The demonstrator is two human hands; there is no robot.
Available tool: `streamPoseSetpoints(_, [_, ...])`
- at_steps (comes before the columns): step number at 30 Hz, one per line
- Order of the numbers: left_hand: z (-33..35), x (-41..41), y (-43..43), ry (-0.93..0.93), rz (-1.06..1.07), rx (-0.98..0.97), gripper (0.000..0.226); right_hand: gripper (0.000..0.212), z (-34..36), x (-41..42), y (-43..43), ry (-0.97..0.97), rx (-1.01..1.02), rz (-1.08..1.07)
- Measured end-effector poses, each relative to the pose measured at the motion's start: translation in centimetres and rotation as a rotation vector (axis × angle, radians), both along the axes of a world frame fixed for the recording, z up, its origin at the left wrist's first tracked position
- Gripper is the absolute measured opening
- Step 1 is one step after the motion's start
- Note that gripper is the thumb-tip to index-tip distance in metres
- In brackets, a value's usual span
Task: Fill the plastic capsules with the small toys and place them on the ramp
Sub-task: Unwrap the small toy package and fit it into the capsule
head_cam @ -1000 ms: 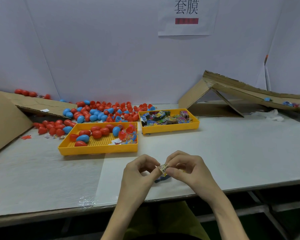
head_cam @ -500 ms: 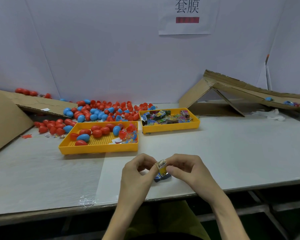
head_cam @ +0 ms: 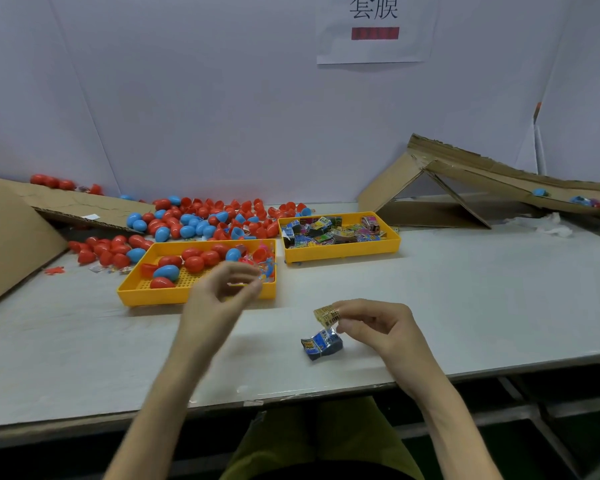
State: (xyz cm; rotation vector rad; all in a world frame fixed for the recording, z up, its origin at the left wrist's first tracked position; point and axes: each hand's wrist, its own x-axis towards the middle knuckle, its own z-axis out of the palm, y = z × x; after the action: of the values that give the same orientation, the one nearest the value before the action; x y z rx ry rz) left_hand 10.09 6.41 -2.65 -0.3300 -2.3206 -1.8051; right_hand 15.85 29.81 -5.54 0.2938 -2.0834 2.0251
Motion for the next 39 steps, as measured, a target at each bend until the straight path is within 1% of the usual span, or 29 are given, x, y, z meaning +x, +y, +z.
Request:
streamPoseSetpoints(3, [1.8,-4.7,-2.5,0.090,0.232,-0.441,0.020,0.021,-0.2,-0.1,0.1,-0.007,0.006,-0.016])
streamPoseSetpoints(5, [2.2,-7.7,-4.0,0.080,0.369,-0.689,0.031,0.018,-0.2,-0.1,0.0,-0.014,-0.008,-0.026])
streamPoseSetpoints(6, [2.3,-8.8,-4.5,0.049,0.394,-0.794,0.035,0.021,-0.1,-0.1,-0.1,-0.009,-0.012,-0.032])
streamPoseSetpoints(8, [2.1,-10.3,-5.2,-0.036,0.381,-0.960,0.037,0.031,0.0,0.0,-0.1,-0.001,-0.002,-0.047])
streamPoseSetpoints(10, [1.8,-10.9,-5.4,-0.074,0.373,-0.999,0.034,0.034,0.0,-0.1,-0.2,0.000,0.003,-0.059])
streamPoseSetpoints(13, [1.2,-10.9,-5.1,0.003,0.447,-0.859,0.033,0.032,0.0,0.0,-0.2,0.012,-0.001,-0.047])
streamPoseSetpoints(15, [1.8,-9.7,-4.3,0.123,0.471,-0.638,0.033,0.028,-0.1,0.0,-0.1,0.017,-0.010,-0.050])
streamPoseSetpoints(16, [2.4,-8.7,-3.7,0.163,0.445,-0.503,0.033,0.029,-0.1,0.0,-0.1,0.019,-0.012,-0.055])
streamPoseSetpoints(17, [3.0,-7.5,-3.1,0.163,0.383,-0.348,0.031,0.028,0.0,0.0,-0.1,0.021,-0.012,-0.059])
streamPoseSetpoints(18, [3.5,-6.0,-2.3,0.128,0.276,-0.163,0.029,0.026,0.0,0.0,-0.2,0.024,-0.011,-0.061])
streamPoseSetpoints(20, [3.6,-2.7,-0.5,0.037,-0.030,0.259,0.030,0.025,0.1,0.1,-0.4,0.032,-0.013,-0.066])
streamPoseSetpoints(21, [3.0,-1.2,0.3,0.001,-0.152,0.418,0.033,0.025,0.2,0.2,-0.4,0.035,-0.021,-0.067])
streamPoseSetpoints(22, [2.1,0.0,1.2,-0.028,-0.232,0.516,0.036,0.025,0.2,0.3,-0.4,0.035,-0.031,-0.070])
streamPoseSetpoints(23, [1.3,0.9,2.0,-0.052,-0.275,0.572,0.037,0.025,0.1,0.3,-0.4,0.035,-0.040,-0.071])
streamPoseSetpoints(25, [-0.4,1.9,3.5,-0.101,-0.275,0.641,0.038,0.025,0.1,0.2,-0.4,0.032,-0.060,-0.073])
streamPoseSetpoints(27, [-1.4,2.1,4.3,-0.154,-0.202,0.691,0.037,0.027,-0.1,0.1,-0.2,0.034,-0.072,-0.070])
streamPoseSetpoints(29, [-2.1,2.2,4.4,-0.174,-0.140,0.700,0.035,0.028,-0.1,0.1,-0.2,0.041,-0.086,-0.066])
streamPoseSetpoints(32, [-2.7,2.5,4.0,-0.140,-0.158,0.621,0.032,0.032,0.0,0.3,-0.2,0.057,-0.103,-0.062])
streamPoseSetpoints(35, [-2.8,2.9,3.8,-0.108,-0.167,0.557,0.029,0.027,-0.1,0.3,-0.2,0.059,-0.096,-0.067])
streamPoseSetpoints(39, [-2.8,3.2,4.1,-0.066,-0.154,0.475,0.028,0.028,0.1,0.3,-0.4,0.053,-0.071,-0.060])
